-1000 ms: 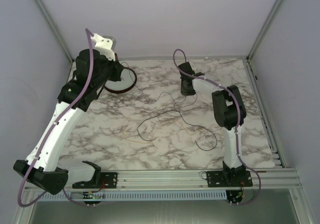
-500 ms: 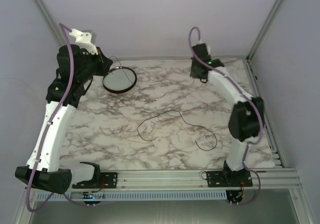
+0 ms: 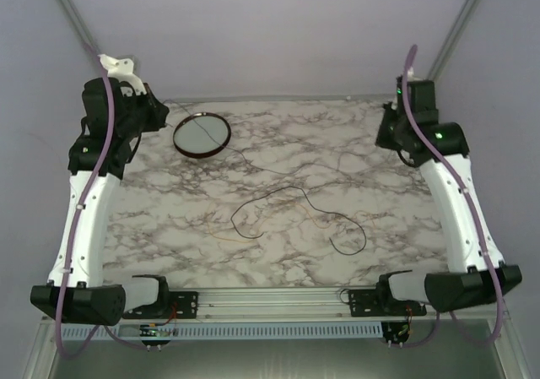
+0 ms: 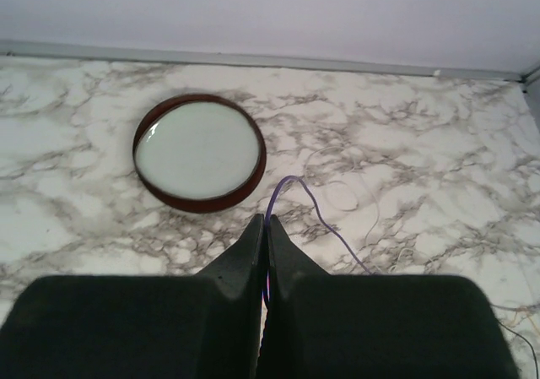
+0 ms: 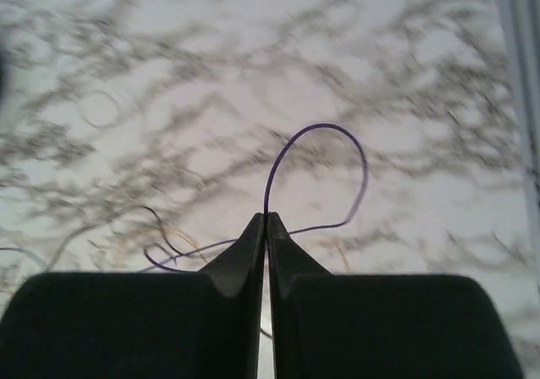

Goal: Zip-tie the wires
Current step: Straighten the cable at the center of the board.

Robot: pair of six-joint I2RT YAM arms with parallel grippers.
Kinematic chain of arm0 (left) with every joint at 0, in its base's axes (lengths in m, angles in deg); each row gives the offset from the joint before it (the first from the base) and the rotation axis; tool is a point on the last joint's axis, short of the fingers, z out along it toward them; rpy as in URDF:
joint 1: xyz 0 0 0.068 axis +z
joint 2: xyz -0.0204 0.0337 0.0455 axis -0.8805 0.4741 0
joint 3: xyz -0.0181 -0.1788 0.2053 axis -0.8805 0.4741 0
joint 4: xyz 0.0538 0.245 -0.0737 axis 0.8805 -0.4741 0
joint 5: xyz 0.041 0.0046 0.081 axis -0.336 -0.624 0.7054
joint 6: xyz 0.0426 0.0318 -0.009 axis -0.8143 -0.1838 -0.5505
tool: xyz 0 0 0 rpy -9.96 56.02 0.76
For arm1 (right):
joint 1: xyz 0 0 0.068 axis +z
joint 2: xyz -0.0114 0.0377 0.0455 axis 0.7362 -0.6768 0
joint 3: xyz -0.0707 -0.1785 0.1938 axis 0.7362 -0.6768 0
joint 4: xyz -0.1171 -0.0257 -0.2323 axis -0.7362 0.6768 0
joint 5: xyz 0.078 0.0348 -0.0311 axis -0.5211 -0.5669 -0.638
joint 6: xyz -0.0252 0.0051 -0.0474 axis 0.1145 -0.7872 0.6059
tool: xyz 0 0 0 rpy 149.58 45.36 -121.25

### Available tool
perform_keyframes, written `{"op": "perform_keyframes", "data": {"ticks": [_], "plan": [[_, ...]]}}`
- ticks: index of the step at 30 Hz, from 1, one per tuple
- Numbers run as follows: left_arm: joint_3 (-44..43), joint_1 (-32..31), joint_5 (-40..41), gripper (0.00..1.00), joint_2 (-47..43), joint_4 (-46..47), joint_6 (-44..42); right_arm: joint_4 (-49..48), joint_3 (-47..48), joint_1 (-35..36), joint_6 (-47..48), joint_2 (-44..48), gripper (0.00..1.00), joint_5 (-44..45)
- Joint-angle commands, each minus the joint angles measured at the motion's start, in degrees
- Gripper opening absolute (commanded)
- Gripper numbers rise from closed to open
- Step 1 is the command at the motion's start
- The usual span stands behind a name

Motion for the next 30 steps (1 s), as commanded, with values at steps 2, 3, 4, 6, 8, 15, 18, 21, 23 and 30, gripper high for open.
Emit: {"op": "perform_keyframes", "data": {"ticks": [2, 3, 4, 6, 8, 15, 18, 21, 23, 30], "plan": [[5.3, 2.4, 0.9, 0.00, -0.3, -3.8, -0.3, 7.6, -4.3, -7.1, 1.9, 9.2, 0.00, -1.8], [7.2, 2.7, 1.3, 0.00, -1.1, -3.5, 0.0, 7.1, -5.6, -8.4, 2.1, 10.3, 0.00, -2.7], [9.5, 2.9, 1.9, 0.00, -1.9, -3.2, 0.2, 6.6, -7.0, -9.7, 2.3, 11.4, 0.00, -3.5], [13.9, 3.2, 2.7, 0.00, -4.0, -2.4, 0.9, 5.4, -9.9, -12.3, 2.8, 12.9, 0.00, -4.9], [18.0, 3.7, 3.0, 0.00, -6.0, -1.7, 1.7, 4.5, -12.3, -14.8, 3.7, 13.7, 0.00, -6.7], [28.1, 3.8, -2.0, 0.00, -12.7, -1.8, 5.4, 7.1, -15.8, -22.7, 7.5, 12.3, 0.00, 1.9], [31.8, 3.9, -6.7, 0.00, -15.0, -1.3, 7.8, 6.4, -16.2, -25.9, 8.4, 12.0, 0.00, 4.1], [35.2, 3.8, -7.9, 0.00, -16.8, -1.0, 9.3, 6.2, -16.5, -27.6, 8.5, 11.0, 0.00, 5.1], [37.2, 3.8, -8.0, 0.00, -17.5, -1.0, 9.9, 5.6, -17.2, -28.2, 8.6, 10.6, 0.00, 5.1], [43.5, 3.8, -7.0, 0.00, -18.1, 0.5, 11.1, 0.9, -24.0, -28.6, 7.3, 10.8, 0.00, 2.1]]}}
